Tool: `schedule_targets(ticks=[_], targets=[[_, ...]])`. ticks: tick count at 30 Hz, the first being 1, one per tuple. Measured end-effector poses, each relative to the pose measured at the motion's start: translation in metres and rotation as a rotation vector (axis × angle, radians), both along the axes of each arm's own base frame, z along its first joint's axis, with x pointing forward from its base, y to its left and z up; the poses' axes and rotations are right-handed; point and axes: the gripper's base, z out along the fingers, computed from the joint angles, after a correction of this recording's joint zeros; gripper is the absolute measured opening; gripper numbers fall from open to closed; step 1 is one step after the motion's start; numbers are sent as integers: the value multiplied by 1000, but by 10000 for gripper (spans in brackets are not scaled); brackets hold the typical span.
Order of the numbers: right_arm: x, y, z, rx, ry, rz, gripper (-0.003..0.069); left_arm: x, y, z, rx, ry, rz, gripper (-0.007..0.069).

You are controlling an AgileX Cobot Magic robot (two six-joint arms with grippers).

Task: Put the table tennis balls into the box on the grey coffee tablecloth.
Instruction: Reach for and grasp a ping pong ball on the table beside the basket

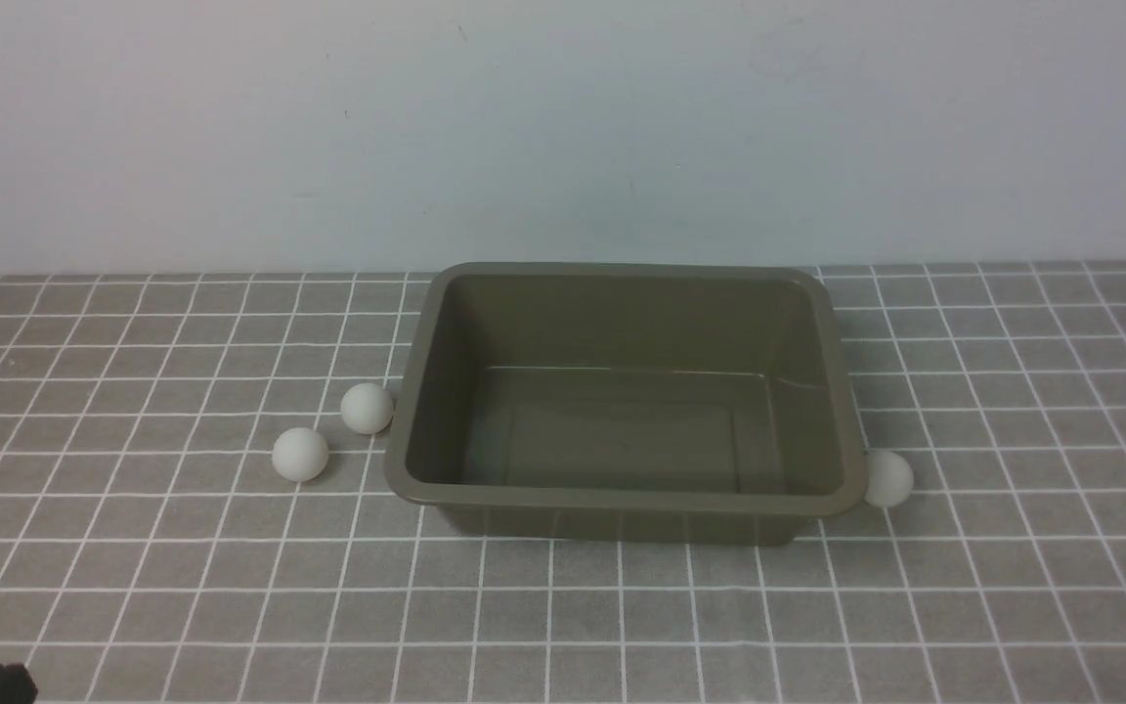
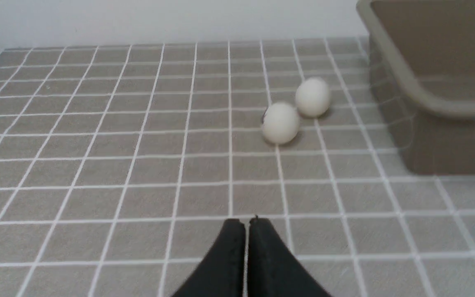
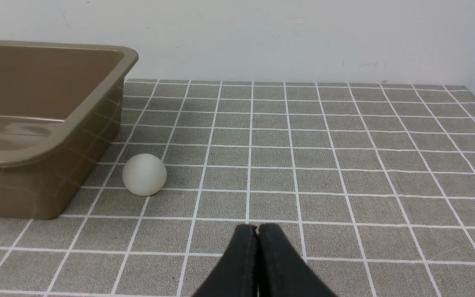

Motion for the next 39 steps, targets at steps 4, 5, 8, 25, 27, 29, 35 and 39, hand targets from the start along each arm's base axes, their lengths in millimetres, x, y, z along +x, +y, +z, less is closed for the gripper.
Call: schedule_targets(ticks=[4, 5, 8, 25, 27, 29, 35, 39], targets=[[0, 0, 0, -1, 0, 0, -14, 2, 1, 14, -276, -135, 40, -5], [0, 0, 0, -1, 0, 0, -14, 2, 1, 15, -285, -142, 42, -5], [0, 0, 0, 3, -1, 0, -14, 1, 10, 30, -460, -315, 120, -5], [-2, -12, 38, 983, -512, -112, -14, 76, -28, 146, -73, 528, -270, -5], [-2, -13, 39, 999, -523, -117, -14, 105, -27, 137, -13, 684, -286, -5], [-2, -9, 46, 988, -478, -81, -14, 131, -27, 125, 15, 801, -299, -5], [-11, 17, 119, 676, -207, 120, -14, 198, -29, 102, 50, 959, -330, -5], [4, 26, 170, 397, 78, 208, -14, 239, -29, 94, 78, 984, -332, -2]])
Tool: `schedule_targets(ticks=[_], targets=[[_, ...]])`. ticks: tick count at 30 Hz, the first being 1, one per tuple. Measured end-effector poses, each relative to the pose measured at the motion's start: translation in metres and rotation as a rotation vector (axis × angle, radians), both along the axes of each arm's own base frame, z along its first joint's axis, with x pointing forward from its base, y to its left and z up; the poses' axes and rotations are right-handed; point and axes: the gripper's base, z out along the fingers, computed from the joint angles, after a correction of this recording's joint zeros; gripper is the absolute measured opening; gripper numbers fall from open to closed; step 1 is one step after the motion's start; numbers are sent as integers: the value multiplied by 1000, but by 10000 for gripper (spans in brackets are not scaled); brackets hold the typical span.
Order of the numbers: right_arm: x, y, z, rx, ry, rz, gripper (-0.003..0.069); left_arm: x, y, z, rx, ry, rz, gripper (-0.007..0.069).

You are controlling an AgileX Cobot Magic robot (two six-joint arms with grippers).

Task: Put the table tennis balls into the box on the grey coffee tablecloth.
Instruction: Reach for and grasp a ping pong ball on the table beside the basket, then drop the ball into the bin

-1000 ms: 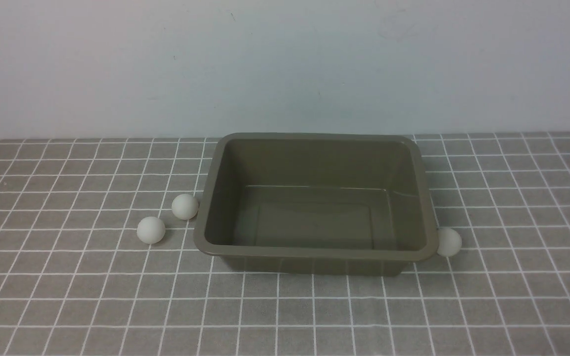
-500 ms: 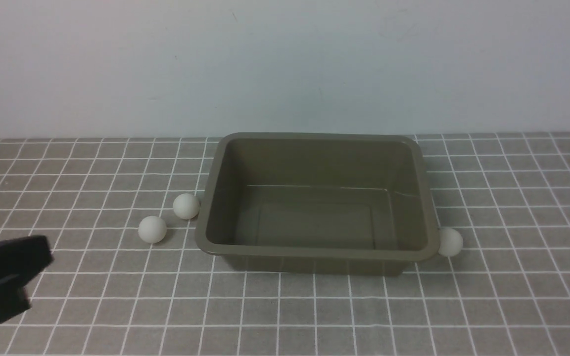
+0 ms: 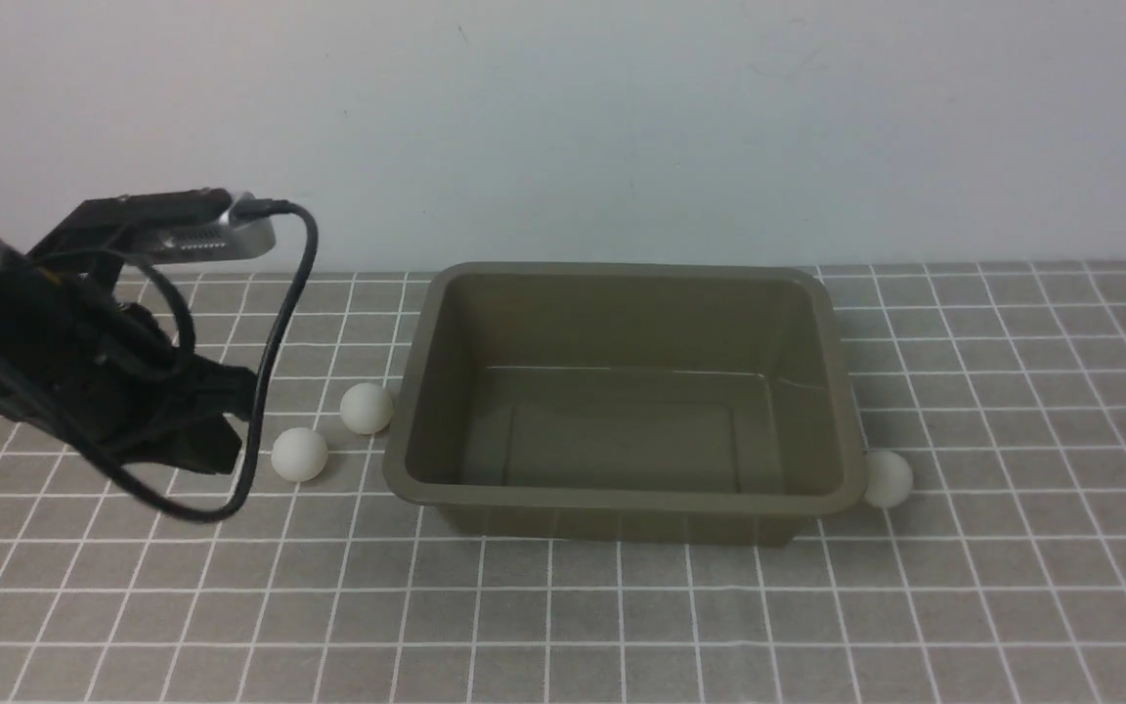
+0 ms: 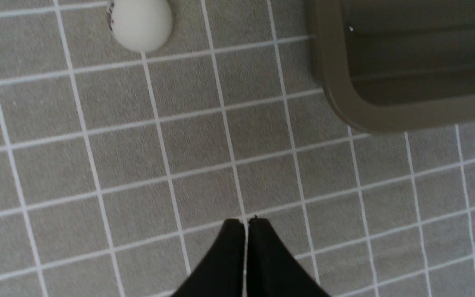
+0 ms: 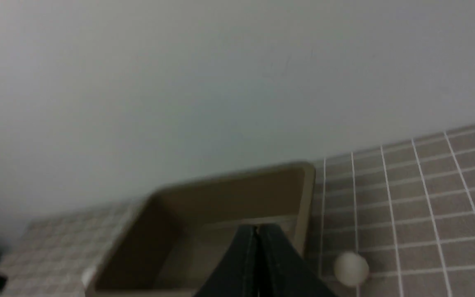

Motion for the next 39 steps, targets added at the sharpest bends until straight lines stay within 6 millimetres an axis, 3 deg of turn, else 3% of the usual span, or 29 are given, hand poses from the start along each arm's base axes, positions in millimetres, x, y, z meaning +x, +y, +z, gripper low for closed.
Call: schedule_targets(ticks=[3, 6, 9, 10, 11, 13, 16, 21, 24, 25, 28, 31, 32, 35, 39], targets=[[15, 4, 18, -112, 126, 90, -14, 23, 2, -11, 37, 17, -10, 22], [32, 5, 20, -156, 216, 135, -14, 46, 2, -28, 55, 45, -14, 92], [43, 5, 15, -172, 267, 153, -14, 70, 2, -47, 62, 76, -16, 234], [45, 5, 15, -174, 272, 155, -14, 74, 2, -48, 63, 75, -16, 245], [49, 5, 13, -178, 287, 160, -14, 84, 2, -60, 67, 88, -15, 349], [50, 5, 12, -180, 294, 163, -14, 95, 2, -71, 75, 86, -12, 442], [51, 5, 12, -179, 292, 162, -14, 108, 3, -89, 85, 82, -3, 539], [51, 5, 13, -179, 287, 160, -14, 117, 4, -117, 105, 97, 1, 525], [51, 5, 13, -181, 286, 158, -14, 119, 4, -125, 105, 101, 16, 380], [51, 4, 12, -186, 287, 157, -14, 119, 4, -124, 104, 106, 22, 339], [52, 3, 12, -206, 283, 146, -14, 119, 5, -112, 113, 152, 14, 353], [53, 2, 13, -217, 268, 132, -14, 118, 2, -73, 102, 144, 14, 353], [53, 1, 13, -218, 268, 132, -14, 118, 1, -70, 100, 140, 13, 353], [57, 1, 14, -213, 258, 119, -14, 114, -27, -19, 25, 25, -58, 353], [77, -1, 10, -188, 288, 96, -14, 108, -61, -1, -2, -42, -179, 353]])
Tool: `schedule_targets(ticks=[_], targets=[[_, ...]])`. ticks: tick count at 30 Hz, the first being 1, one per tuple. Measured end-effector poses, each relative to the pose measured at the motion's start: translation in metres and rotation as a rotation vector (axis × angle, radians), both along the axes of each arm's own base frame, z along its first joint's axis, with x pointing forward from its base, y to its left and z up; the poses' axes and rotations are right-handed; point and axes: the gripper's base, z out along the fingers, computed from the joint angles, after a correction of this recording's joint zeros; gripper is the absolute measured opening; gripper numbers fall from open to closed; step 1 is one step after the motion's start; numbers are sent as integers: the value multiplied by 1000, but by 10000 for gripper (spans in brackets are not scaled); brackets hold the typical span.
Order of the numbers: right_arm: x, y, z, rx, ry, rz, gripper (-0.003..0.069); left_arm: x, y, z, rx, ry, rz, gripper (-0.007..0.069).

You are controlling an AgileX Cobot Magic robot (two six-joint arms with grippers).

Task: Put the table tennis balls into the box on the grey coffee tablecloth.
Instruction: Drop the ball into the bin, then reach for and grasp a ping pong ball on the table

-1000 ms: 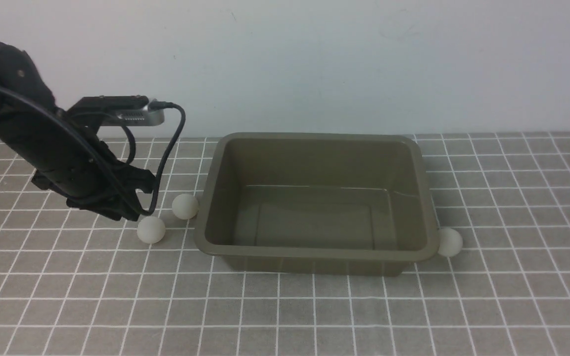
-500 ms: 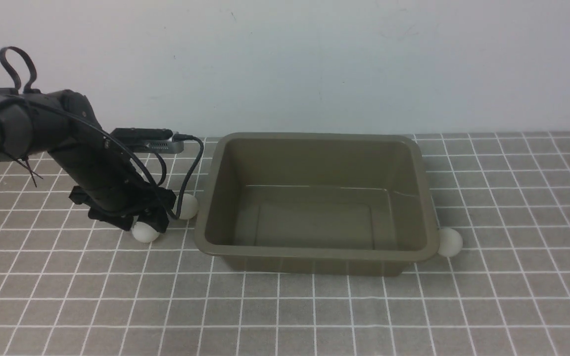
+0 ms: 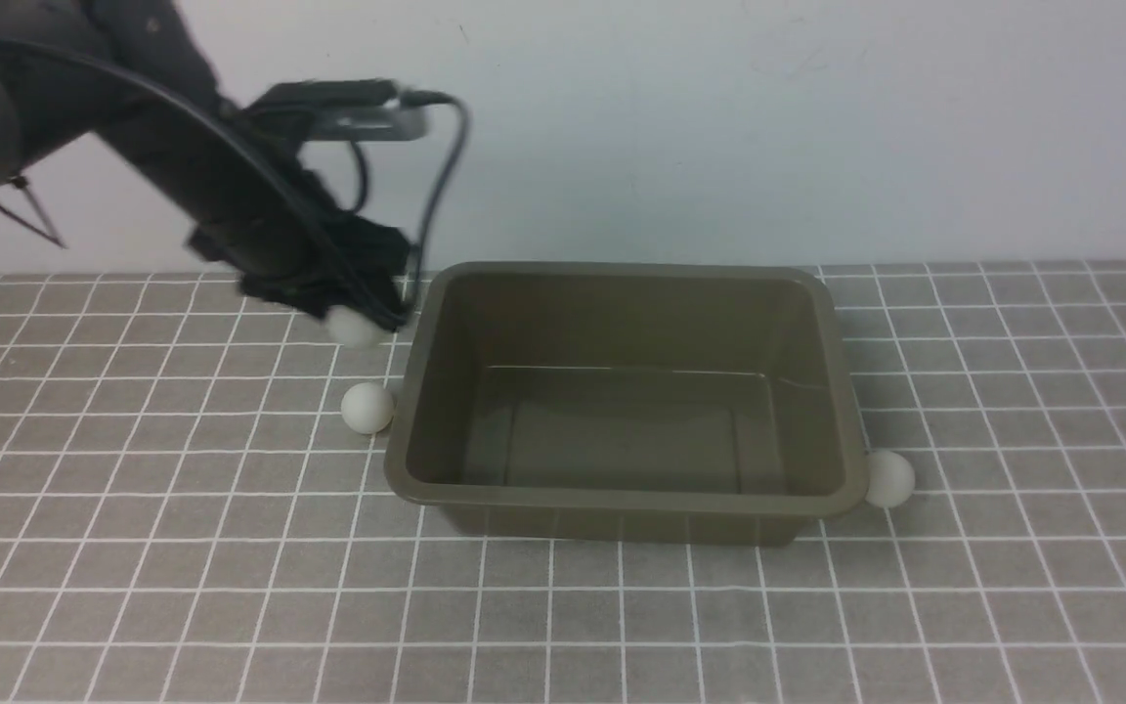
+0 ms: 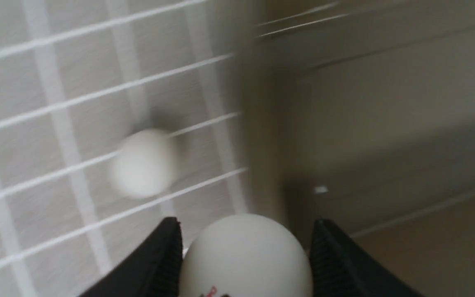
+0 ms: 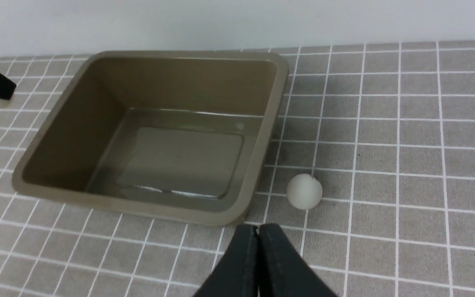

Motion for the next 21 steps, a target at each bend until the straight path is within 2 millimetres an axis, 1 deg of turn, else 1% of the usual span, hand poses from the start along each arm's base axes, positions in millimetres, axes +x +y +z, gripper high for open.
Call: schedule_targets(ticks=[1, 2, 4, 5, 6, 7, 8, 10, 11, 12, 14, 16, 17, 18, 19, 20, 21], targets=[[19, 0, -7, 10, 65, -8, -10, -5, -27, -3, 11, -8, -92, 353], [26, -1, -10, 14, 92, -10, -6, -6, -34, -6, 16, -6, -110, 353], [52, -1, -24, 19, 199, -9, 21, -8, -53, -17, 35, 4, -155, 359], [62, -1, -30, 20, 238, -9, 32, -8, -57, -21, 44, 14, -161, 369], [74, -1, -38, 21, 281, -9, 54, -8, -62, -26, 54, 25, -165, 398], [82, -1, -43, 21, 311, -10, 75, -8, -65, -29, 64, 31, -165, 440], [95, -2, -51, 22, 348, -12, 111, -6, -67, -31, 82, 35, -156, 496], [111, -1, -60, 17, 382, -10, 173, -3, -65, -28, 105, 33, -130, 555], [126, 4, -70, -2, 405, 9, 234, 1, -61, -19, 134, 17, -99, 578], [133, 7, -75, -15, 412, 23, 264, 3, -57, -11, 160, 9, -76, 574], [147, 15, -84, -46, 423, 52, 323, 8, -46, 0, 200, -4, -29, 524], [166, 24, -99, -74, 445, 72, 393, 13, -28, 16, 248, -7, 36, 363], [174, 27, -106, -81, 463, 73, 429, 16, -17, 21, 266, -11, 67, 260], [181, 29, -114, -85, 483, 69, 451, 19, -4, 25, 275, -15, 98, 162], [182, 29, -116, -85, 491, 69, 456, 19, -2, 26, 277, -16, 104, 162], [191, 31, -125, -96, 510, 67, 486, 22, 17, 27, 283, -9, 147, 66], [198, 31, -133, -108, 527, 67, 502, 24, 29, 27, 282, -1, 177, 40]])
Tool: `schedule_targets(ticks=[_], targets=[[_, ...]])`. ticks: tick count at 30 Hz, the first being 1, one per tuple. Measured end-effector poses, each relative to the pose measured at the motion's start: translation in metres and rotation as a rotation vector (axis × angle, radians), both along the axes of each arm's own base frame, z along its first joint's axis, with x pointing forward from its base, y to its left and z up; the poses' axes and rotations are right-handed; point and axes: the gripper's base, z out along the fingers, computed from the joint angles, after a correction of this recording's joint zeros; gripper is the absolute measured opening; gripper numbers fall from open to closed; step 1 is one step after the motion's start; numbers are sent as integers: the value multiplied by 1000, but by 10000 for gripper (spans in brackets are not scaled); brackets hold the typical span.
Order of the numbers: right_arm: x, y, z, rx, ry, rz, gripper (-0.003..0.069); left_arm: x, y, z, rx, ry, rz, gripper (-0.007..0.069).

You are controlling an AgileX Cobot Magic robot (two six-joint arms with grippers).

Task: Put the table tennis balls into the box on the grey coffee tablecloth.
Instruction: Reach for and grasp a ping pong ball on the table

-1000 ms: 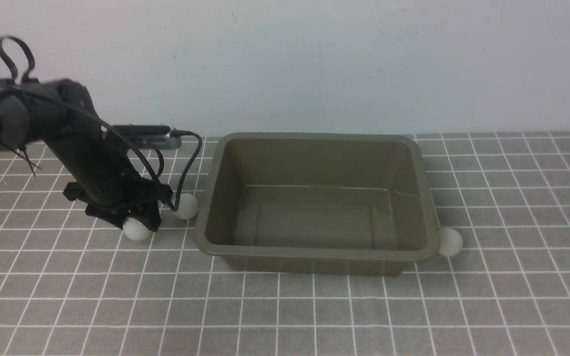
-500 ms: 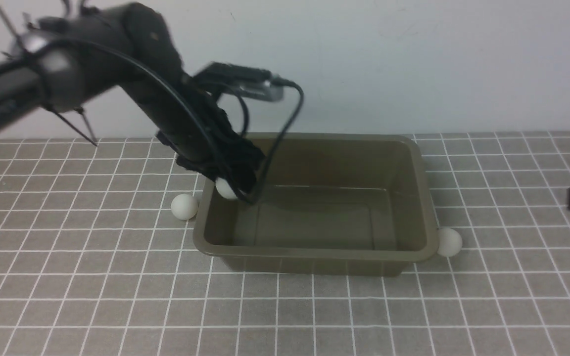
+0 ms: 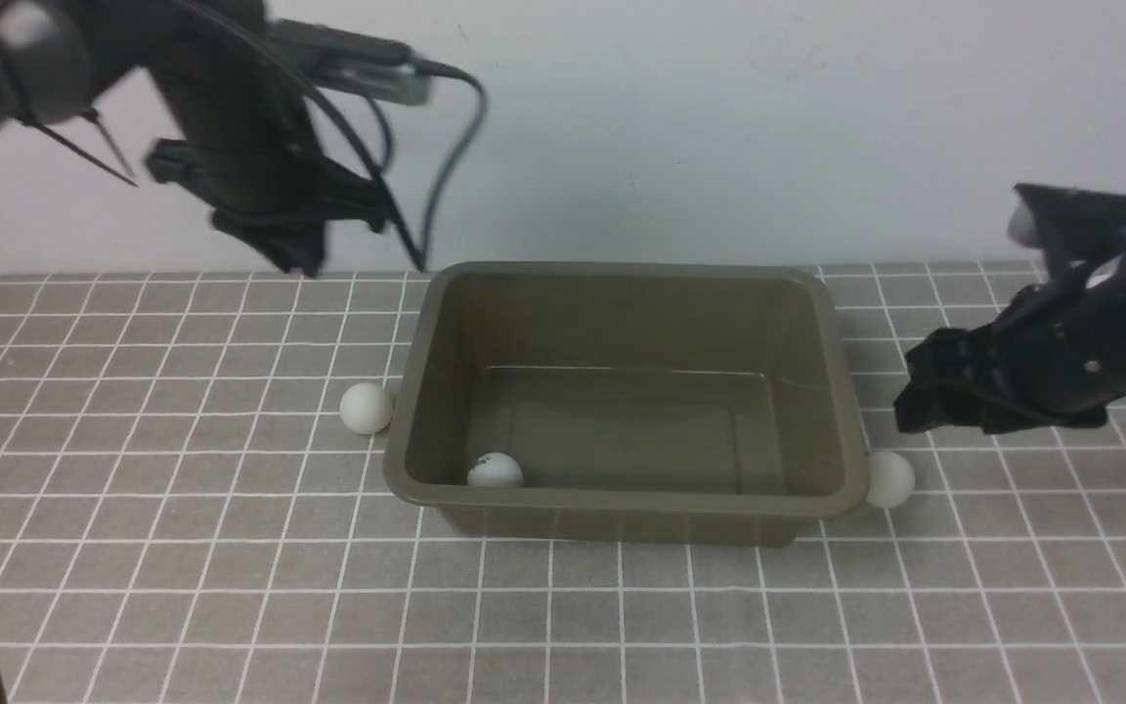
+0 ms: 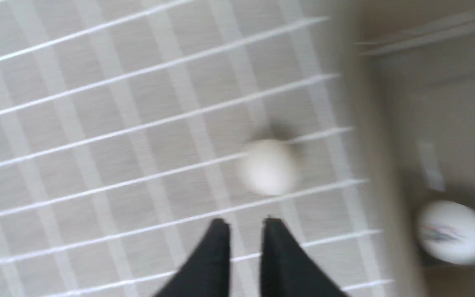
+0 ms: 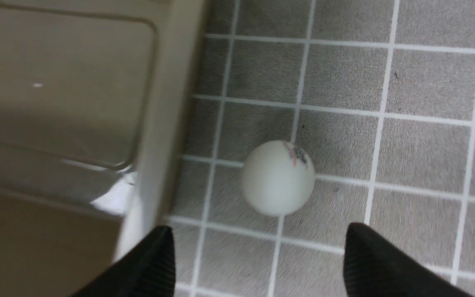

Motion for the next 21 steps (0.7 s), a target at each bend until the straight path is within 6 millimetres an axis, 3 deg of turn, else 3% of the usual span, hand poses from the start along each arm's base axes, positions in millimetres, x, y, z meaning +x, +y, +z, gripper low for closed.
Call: schedule_targets(ticks=[4, 10, 13, 18, 21], targets=[[20, 1, -30, -19, 66, -4, 524, 7, 34, -11, -49, 38, 90, 0], [32, 2, -63, -31, 127, -9, 505, 19, 32, -44, -113, 121, 65, 69], [36, 4, -76, -34, 141, -8, 356, 23, 18, -62, -130, 162, 17, 205], [38, 1, -67, -84, 137, 24, 358, 25, -1, -81, -131, 205, -25, 419], [35, 0, -48, -86, 123, 17, 358, 26, -4, -90, -127, 225, -34, 483]])
